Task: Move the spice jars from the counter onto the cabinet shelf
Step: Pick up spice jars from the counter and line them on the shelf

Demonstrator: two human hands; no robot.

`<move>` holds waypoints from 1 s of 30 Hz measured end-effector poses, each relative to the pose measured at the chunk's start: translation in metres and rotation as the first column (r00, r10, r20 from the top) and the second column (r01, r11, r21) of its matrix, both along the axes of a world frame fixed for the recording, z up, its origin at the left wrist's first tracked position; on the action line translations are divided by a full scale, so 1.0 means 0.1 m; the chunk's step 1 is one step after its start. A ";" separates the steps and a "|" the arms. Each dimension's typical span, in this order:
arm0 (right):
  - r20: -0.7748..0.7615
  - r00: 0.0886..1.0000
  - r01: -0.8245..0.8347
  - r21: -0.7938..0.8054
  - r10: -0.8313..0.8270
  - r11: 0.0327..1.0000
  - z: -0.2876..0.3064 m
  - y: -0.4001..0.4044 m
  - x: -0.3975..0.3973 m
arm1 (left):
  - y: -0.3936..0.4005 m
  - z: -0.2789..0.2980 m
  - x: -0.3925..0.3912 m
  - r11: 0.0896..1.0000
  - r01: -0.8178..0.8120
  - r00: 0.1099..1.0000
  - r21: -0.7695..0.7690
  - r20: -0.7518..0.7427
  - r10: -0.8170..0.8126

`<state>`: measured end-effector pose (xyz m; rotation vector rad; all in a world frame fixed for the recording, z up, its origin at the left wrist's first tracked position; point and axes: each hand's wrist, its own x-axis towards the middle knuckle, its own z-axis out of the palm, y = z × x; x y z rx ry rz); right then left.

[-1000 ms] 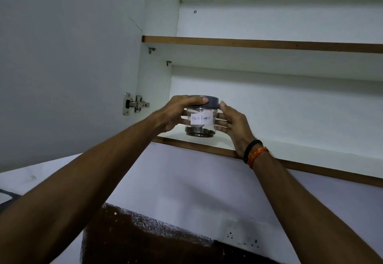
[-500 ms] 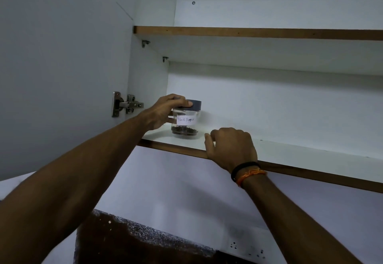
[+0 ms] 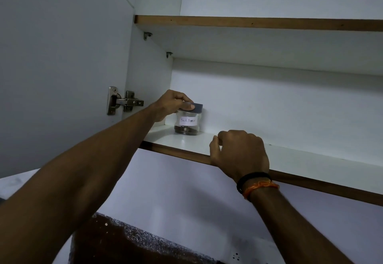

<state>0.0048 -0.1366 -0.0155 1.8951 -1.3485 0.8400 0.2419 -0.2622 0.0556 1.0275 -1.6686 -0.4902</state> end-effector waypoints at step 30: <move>0.040 0.997 -0.059 -0.092 0.063 0.994 -0.07 0.02 0.02 | -0.43 -0.13 0.10 0.992 -0.048 0.997 -0.118 -0.066 0.040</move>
